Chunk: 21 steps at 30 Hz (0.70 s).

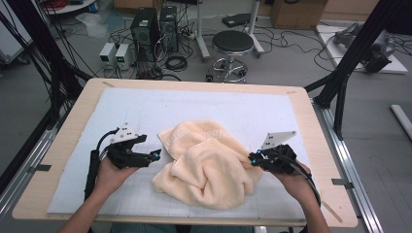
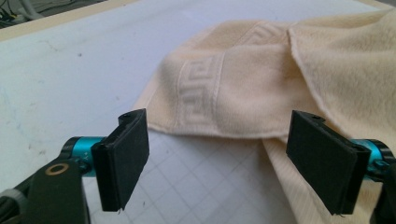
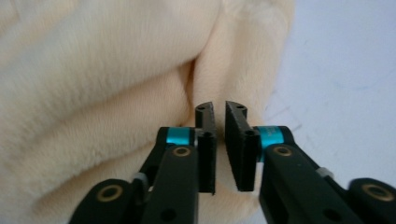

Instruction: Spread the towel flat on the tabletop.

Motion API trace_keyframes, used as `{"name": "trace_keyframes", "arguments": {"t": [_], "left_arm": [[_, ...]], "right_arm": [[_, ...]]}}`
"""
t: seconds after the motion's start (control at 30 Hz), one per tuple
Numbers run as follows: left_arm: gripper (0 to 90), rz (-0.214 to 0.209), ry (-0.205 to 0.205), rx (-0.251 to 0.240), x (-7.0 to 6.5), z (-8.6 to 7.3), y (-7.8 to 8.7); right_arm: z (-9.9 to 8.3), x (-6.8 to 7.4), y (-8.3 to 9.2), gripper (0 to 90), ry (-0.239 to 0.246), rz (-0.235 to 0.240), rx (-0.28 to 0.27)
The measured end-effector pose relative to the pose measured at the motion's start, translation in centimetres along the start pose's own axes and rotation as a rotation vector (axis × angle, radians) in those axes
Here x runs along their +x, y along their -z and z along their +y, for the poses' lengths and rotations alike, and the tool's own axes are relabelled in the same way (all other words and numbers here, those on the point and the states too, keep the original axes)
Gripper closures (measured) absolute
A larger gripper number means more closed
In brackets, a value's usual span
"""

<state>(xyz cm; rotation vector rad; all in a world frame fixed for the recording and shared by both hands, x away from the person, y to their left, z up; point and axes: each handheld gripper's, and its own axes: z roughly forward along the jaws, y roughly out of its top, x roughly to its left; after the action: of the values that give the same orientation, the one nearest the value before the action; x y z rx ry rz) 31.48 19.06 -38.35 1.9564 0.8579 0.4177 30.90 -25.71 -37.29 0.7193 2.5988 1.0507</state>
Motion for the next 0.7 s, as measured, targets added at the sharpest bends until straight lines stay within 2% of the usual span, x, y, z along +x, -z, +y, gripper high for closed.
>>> {"name": "trace_keyframes", "arguments": {"t": [0.03, 0.1, 0.13, 0.17, 0.2, 0.23, 0.27, 0.3, 0.33, 0.4, 0.47, 0.5, 0.53, 0.6, 0.67, 0.7], "left_arm": [[25.2, -0.001, -0.009, 0.009, 0.1, 0.4, -0.3], [28.4, -0.006, -0.007, 0.01, 0.1, 1.0, -1.1], [34.4, -0.016, -0.002, 0.01, 0.1, 1.2, -1.6], [34.4, -0.019, -0.002, 0.019, 0.2, 1.4, -2.1], [39.2, -0.024, 0.005, 0.04, 0.2, 1.6, -2.7], [39.2, -0.038, 0.02, 0.053, 0.3, 1.6, -3.4], [42.1, -0.034, 0.037, 0.07, 0.3, 1.6, -4.0], [42.1, -0.027, 0.051, 0.075, 0.3, 1.6, -4.6], [43.6, -0.032, 0.067, 0.079, 0.3, 1.5, -5.2], [46.5, -0.055, 0.095, 0.098, 0.4, 1.3, -6.2], [48.7, -0.065, 0.095, 0.138, 0.3, 1.1, -7.2], [48.7, -0.063, 0.091, 0.162, 0.2, 1.0, -7.6], [50.4, -0.066, 0.093, 0.187, 0.2, 0.8, -8.0], [52.4, -0.077, 0.099, 0.226, 0.1, 0.4, -8.7], [62.2, -0.087, 0.089, 0.258, 0.1, 0.1, -9.1], [62.2, -0.078, 0.08, 0.273, 0.0, 0.0, -9.3]], "right_arm": [[0.7, -0.8, 0.1, 74.4, -0.017, -0.007, -0.044], [1.1, -1.2, -0.1, 72.5, -0.021, -0.018, -0.06], [1.7, -2.2, -0.9, 70.7, -0.037, -0.027, -0.071], [1.7, -2.2, -0.9, 70.7, -0.037, -0.027, -0.071], [2.1, -3.2, -2.0, 67.7, -0.049, -0.036, -0.068], [2.1, -3.2, -2.0, 67.7, -0.049, -0.036, -0.068], [2.2, -4.2, -3.4, 65.4, -0.073, -0.034, -0.059], [2.2, -4.2, -3.4, 65.4, -0.073, -0.034, -0.059], [2.0, -4.8, -4.2, 63.6, -0.093, -0.03, -0.046], [1.6, -5.7, -5.6, 60.9, -0.151, 0.021, -0.019], [1.1, -6.0, -7.7, 58.3, -0.174, 0.063, 0.035], [1.1, -6.0, -7.7, 58.3, -0.174, 0.063, 0.035], [1.0, -5.8, -8.7, 58.4, -0.179, 0.081, 0.068], [1.0, -5.7, -9.1, 59.4, -0.182, 0.088, 0.083], [1.1, -5.5, -9.2, 74.4, -0.179, 0.092, 0.083], [1.1, -5.5, -9.2, 74.4, -0.179, 0.092, 0.083]]}}
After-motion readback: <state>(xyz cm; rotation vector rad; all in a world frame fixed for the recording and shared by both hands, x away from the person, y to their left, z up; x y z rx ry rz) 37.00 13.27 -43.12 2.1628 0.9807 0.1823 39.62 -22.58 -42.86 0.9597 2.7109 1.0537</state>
